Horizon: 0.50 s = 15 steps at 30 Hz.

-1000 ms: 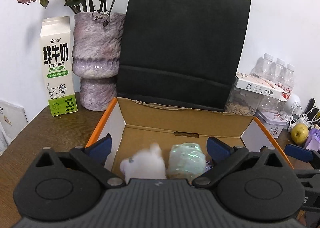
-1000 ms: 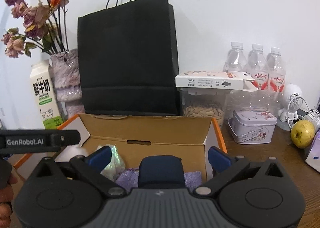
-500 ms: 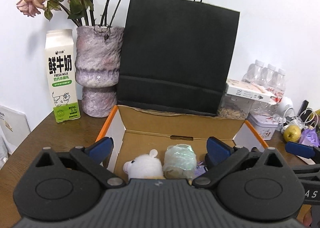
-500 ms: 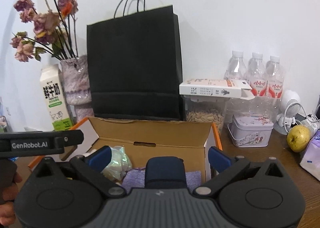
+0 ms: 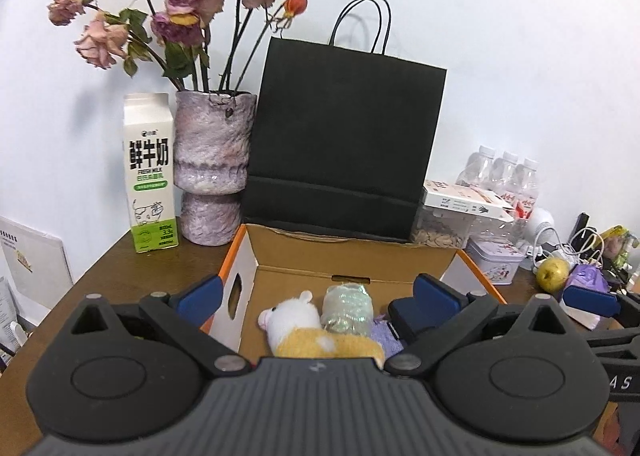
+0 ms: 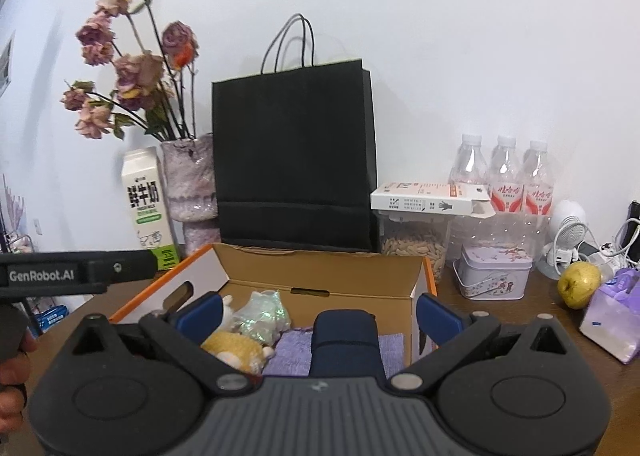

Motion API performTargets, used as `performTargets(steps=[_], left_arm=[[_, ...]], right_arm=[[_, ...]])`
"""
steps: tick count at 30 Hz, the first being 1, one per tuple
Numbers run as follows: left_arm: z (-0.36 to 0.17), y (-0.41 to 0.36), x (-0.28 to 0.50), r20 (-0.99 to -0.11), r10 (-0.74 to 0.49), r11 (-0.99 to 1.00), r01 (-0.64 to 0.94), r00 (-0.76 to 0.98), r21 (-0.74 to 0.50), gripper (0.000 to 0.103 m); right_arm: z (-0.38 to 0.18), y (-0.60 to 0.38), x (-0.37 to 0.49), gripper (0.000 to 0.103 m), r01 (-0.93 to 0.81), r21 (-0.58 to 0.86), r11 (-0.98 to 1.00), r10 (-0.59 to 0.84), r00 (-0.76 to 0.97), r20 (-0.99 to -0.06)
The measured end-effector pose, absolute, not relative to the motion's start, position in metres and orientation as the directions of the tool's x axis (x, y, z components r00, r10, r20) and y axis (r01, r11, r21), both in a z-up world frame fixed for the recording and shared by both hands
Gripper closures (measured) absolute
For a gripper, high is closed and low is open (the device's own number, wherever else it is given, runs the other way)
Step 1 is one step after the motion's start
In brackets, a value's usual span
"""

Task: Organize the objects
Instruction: 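Open both grippers to drop the plush toy and glasses case in the box, then move both tools back toward the remaining items on the table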

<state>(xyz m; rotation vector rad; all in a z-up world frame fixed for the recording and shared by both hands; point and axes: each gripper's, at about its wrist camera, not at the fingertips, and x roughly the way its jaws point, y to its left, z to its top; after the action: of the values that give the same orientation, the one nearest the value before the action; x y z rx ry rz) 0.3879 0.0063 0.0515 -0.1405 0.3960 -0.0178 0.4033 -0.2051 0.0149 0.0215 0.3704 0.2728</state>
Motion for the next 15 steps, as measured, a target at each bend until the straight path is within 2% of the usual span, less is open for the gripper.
performTargets(steps=[15], left_arm=[[0.058, 0.005, 0.310, -0.358, -0.038, 0.993, -0.005, 0.933, -0.118, 0.000]], right_arm=[[0.023, -0.207, 0.326, 0.000, -0.288, 0.047, 0.956, 0.287, 0.896, -0.340]])
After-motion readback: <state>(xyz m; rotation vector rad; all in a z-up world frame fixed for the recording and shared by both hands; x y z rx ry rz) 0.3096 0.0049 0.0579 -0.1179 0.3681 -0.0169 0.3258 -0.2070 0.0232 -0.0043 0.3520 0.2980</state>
